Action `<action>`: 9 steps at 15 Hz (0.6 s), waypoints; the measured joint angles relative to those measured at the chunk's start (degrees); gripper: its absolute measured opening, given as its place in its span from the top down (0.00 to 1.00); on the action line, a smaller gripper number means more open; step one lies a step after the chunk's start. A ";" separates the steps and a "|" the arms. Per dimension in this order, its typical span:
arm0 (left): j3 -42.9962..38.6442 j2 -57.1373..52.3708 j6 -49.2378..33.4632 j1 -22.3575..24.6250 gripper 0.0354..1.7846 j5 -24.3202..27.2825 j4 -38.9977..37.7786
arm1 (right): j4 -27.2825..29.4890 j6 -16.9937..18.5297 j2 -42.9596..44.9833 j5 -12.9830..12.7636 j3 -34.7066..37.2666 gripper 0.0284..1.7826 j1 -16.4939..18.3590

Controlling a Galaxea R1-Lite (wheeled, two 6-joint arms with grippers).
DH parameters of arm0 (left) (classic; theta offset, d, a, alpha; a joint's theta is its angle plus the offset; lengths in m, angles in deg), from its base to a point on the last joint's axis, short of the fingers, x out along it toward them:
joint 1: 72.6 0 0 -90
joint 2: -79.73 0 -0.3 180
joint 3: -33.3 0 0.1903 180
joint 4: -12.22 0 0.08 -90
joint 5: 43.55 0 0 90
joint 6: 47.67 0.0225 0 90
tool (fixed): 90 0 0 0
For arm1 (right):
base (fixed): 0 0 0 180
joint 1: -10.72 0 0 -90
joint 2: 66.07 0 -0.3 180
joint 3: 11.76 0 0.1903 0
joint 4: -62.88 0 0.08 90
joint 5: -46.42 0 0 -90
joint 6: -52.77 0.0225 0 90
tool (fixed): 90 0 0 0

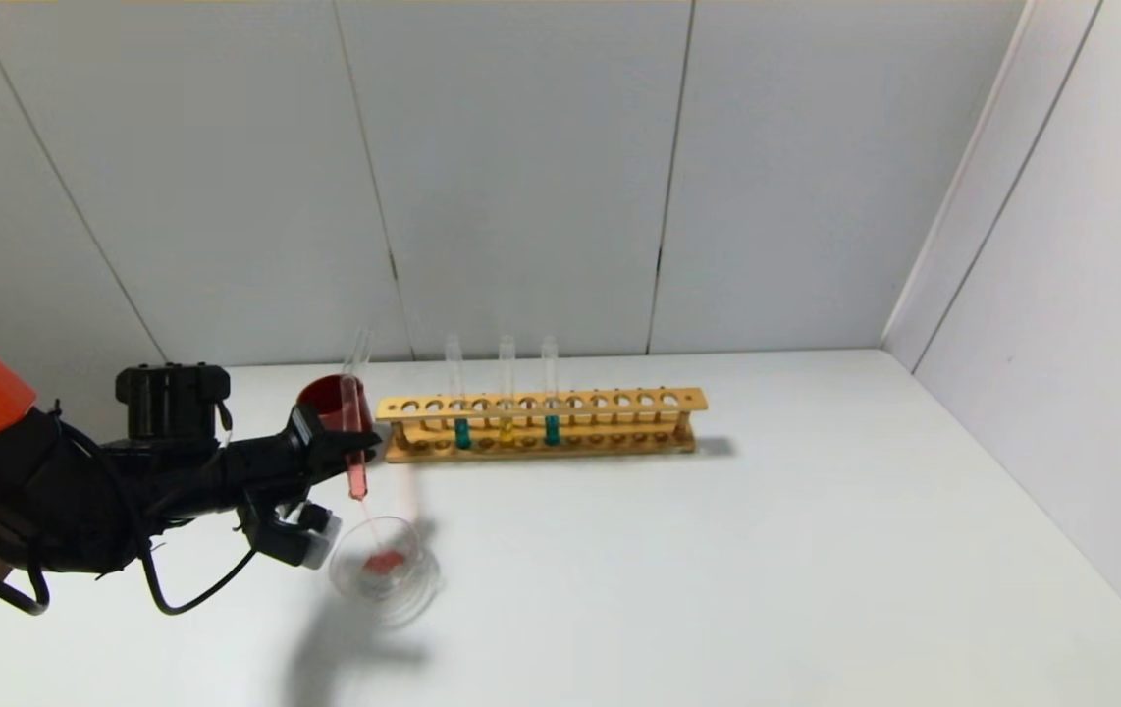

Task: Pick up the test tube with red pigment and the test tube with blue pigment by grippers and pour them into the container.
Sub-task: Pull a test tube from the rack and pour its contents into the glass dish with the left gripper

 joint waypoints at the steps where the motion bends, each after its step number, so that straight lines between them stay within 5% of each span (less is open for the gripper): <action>1: 0.16 0.06 0.74 -0.04 0.84 0.00 0.06 | 0.00 -0.02 0.00 0.00 0.00 0.02 0.00; 9: 1.29 0.06 3.25 -0.17 0.84 0.68 0.11 | 0.02 0.00 0.00 0.00 0.00 0.02 0.00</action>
